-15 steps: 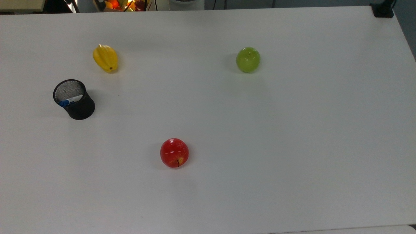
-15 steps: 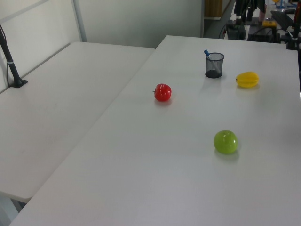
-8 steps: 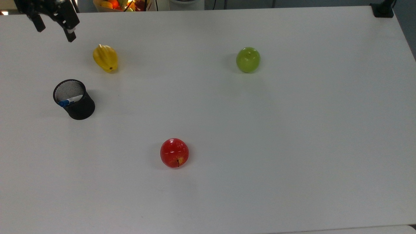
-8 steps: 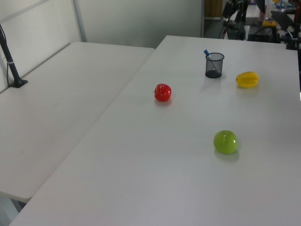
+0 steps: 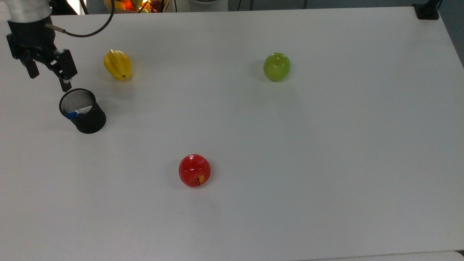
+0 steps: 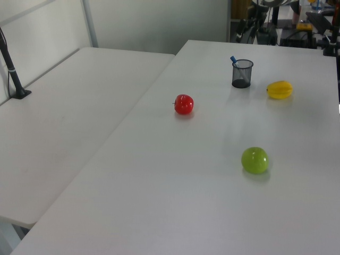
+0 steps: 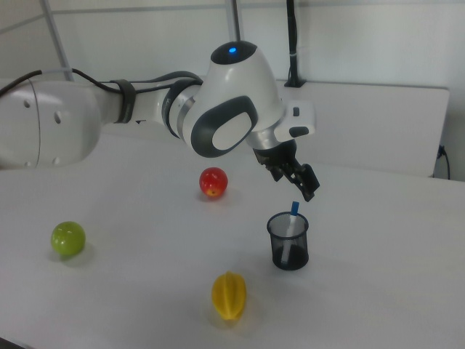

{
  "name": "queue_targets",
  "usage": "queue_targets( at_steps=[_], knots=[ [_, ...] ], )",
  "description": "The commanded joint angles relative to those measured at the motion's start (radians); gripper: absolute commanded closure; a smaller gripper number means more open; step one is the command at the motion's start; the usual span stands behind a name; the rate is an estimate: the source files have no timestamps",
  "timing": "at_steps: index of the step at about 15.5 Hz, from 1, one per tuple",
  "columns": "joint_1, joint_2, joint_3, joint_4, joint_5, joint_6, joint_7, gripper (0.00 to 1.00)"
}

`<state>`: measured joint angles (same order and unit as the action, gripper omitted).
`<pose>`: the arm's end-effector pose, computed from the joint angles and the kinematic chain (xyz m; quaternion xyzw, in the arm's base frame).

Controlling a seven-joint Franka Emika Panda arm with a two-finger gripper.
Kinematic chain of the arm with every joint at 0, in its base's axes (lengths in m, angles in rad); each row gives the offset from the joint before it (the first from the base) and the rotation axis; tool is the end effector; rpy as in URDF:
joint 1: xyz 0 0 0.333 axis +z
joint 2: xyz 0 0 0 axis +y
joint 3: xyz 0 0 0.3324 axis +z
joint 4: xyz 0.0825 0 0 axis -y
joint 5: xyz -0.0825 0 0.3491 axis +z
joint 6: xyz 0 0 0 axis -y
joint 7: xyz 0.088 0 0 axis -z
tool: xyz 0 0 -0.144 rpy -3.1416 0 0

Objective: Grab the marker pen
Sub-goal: 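Move the open gripper over the black mesh pen cup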

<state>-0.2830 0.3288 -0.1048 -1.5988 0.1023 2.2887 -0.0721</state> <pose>0.6294 -0.2423 0.4738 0.9676 -0.1746 0.1821 0.0140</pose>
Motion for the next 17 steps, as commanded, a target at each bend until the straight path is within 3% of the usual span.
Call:
queue_targets(
  at_steps=[1, 5, 7, 13, 17],
  knots=[
    [0.013, 0.019, 0.005, 0.008, -0.009, 0.017, -0.009, 0.0],
    [0.012, 0.055, 0.007, 0.056, -0.01, 0.023, -0.009, 0.01],
    [0.012, 0.056, 0.007, 0.056, -0.021, 0.026, -0.014, 0.12],
    [0.015, 0.114, 0.007, 0.057, -0.052, 0.095, -0.011, 0.18],
    [0.044, 0.144, 0.007, 0.06, -0.085, 0.097, -0.009, 0.3]
  ],
)
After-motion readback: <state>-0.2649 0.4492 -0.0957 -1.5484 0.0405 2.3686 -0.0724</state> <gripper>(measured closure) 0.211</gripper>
